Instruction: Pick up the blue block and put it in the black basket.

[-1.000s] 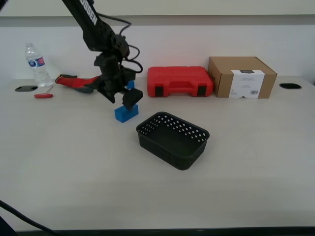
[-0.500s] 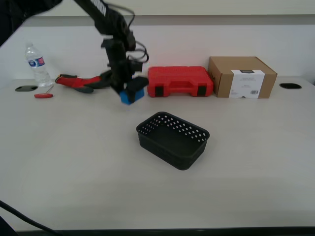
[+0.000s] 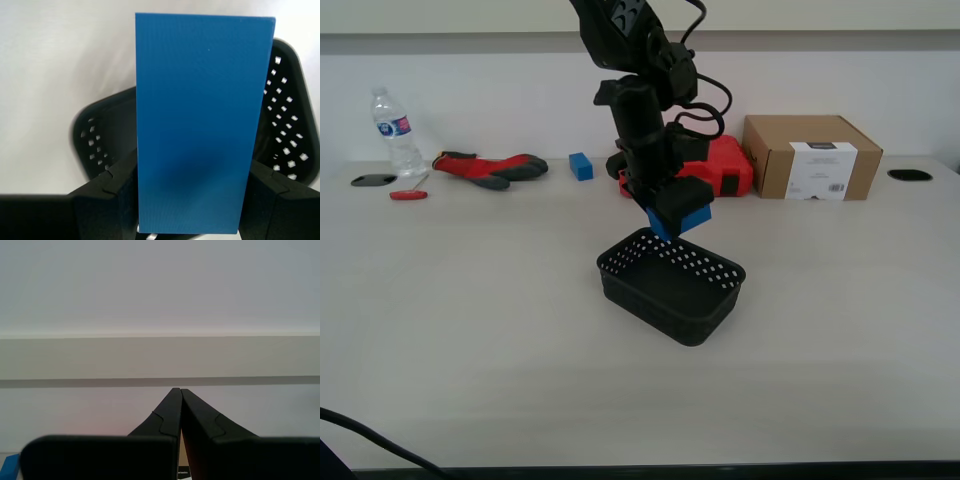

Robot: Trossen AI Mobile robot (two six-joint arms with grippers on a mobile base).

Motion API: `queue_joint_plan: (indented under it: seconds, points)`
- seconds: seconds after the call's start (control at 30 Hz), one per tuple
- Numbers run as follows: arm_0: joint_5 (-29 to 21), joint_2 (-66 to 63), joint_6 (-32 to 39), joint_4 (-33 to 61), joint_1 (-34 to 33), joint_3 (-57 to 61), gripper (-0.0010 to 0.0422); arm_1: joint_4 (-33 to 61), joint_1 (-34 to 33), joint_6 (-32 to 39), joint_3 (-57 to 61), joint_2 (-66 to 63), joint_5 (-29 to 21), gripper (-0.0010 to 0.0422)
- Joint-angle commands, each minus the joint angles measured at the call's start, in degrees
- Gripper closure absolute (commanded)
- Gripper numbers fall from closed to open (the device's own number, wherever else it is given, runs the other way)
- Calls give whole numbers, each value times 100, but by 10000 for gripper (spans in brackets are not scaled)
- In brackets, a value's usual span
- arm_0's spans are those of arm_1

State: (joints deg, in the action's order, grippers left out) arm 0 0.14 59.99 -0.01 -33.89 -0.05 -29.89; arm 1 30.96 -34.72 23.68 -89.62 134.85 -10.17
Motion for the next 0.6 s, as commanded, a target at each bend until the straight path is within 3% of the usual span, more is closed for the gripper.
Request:
queue_joint_plan:
  seconds: [0.03, 0.17, 0.23, 0.33, 0.53, 0.57, 0.6]
  points:
    - [0, 0, 2, -15, 7, -7, 413, -511, -105, -28, 365, -7, 74, 413]
    - [0, 0, 2, 2, 7, -4, 413, -518, -107, -26, 538, -9, 48, 409]
    - [0, 0, 0, 2, 7, -4, 413, -319, -107, -22, 538, -9, 2, 385]
    - [0, 0, 2, 4, 7, -4, 413, -33, -111, -24, 538, -9, 7, 291]
    - [0, 0, 2, 4, 4, -4, 413, 136, -122, -317, 538, -11, 26, 27]
    - [0, 0, 2, 4, 7, -4, 413, 162, -127, -341, 538, -11, 28, -4]
    - [0, 0, 2, 4, 7, -4, 413, 181, -133, -310, 538, -11, 31, 14]
